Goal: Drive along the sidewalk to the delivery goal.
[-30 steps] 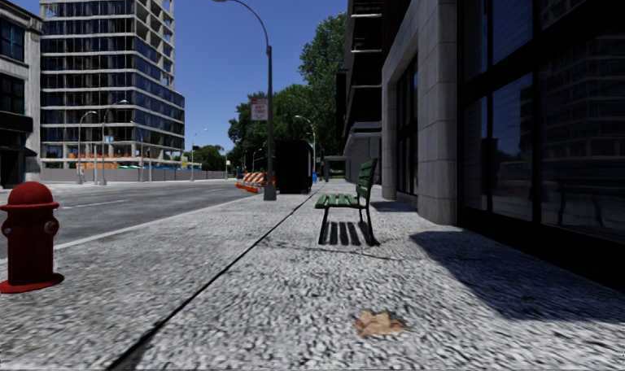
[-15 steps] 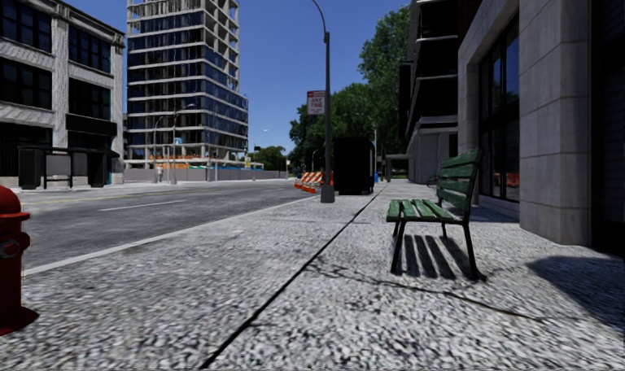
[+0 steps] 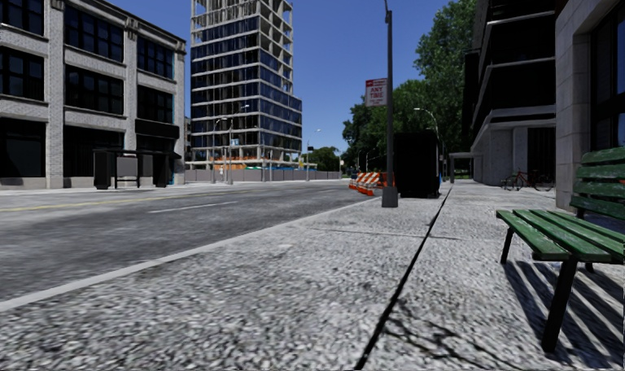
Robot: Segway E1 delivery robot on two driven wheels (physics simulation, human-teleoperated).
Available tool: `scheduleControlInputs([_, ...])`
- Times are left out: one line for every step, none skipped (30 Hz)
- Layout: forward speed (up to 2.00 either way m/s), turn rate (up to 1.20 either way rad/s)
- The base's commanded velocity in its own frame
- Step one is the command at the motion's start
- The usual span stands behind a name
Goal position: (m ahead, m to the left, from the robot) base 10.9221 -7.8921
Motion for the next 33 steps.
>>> scheduleControlInputs([2.0, 0.0])
scheduleControlInputs([2.0, 0.0])
scheduleControlInputs([2.0, -0.19])
scheduleControlInputs([2.0, -0.19])
scheduleControlInputs([2.0, -0.52])
scheduleControlInputs([2.0, -0.66])
scheduleControlInputs([2.0, -0.7])
scheduleControlInputs([2.0, -0.73])
scheduleControlInputs([2.0, -0.73])
scheduleControlInputs([2.0, -0.85])
scheduleControlInputs([2.0, -0.96])
scheduleControlInputs([2.0, -0.99])
scheduleControlInputs([2.0, -1.0])
scheduleControlInputs([2.0, -1.0])
scheduleControlInputs([2.0, -1.0])
scheduleControlInputs([2.0, -1.0])
scheduleControlInputs([2.0, -1.0])
scheduleControlInputs([2.0, -1.0])
scheduleControlInputs([2.0, -1.0])
scheduleControlInputs([2.0, -0.89])
scheduleControlInputs([2.0, -0.02])
scheduleControlInputs([2.0, 0.0])
scheduleControlInputs([2.0, 0.0])
scheduleControlInputs([2.0, 0.0])
scheduleControlInputs([2.0, 0.0])
scheduleControlInputs([2.0, 0.0])
scheduleControlInputs([2.0, 0.0])
scheduleControlInputs([2.0, 0.0])
scheduleControlInputs([2.0, 0.0])
scheduleControlInputs([2.0, 0.0])
scheduleControlInputs([2.0, 0.0])
scheduleControlInputs([2.0, 0.0])
scheduleControlInputs([2.0, 0.0])
